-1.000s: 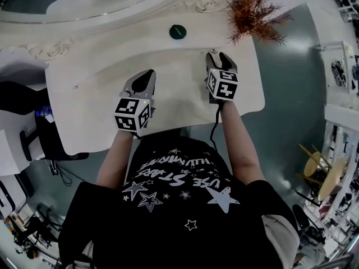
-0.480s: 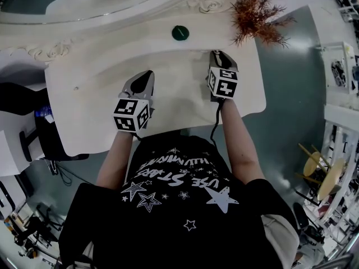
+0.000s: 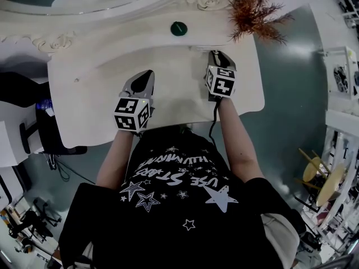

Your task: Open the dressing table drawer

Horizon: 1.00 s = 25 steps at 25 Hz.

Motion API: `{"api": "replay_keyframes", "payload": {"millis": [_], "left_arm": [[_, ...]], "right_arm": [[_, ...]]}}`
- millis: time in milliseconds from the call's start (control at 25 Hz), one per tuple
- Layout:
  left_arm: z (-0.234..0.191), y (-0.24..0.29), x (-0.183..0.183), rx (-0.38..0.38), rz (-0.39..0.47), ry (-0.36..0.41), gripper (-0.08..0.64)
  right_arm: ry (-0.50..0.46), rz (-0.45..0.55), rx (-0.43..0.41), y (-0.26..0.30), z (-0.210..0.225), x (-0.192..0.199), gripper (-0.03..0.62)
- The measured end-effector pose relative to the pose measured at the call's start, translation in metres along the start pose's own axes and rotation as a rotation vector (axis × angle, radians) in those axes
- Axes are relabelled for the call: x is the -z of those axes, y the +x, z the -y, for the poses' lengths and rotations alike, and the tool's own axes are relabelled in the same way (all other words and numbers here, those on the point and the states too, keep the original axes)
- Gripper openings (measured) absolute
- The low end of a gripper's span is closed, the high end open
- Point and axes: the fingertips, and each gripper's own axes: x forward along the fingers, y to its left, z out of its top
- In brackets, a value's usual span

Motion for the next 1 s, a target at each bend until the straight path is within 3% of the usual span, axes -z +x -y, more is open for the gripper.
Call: {"api": "replay_keyframes", "payload": {"millis": [1000], "left_arm": [[0.013, -0.024, 0.004, -0.063, 0.033, -0.016, 0.0]], "right_arm": [[-0.032, -0.021, -0.028, -0.007, 0.0, 0.006, 0.123]]}}
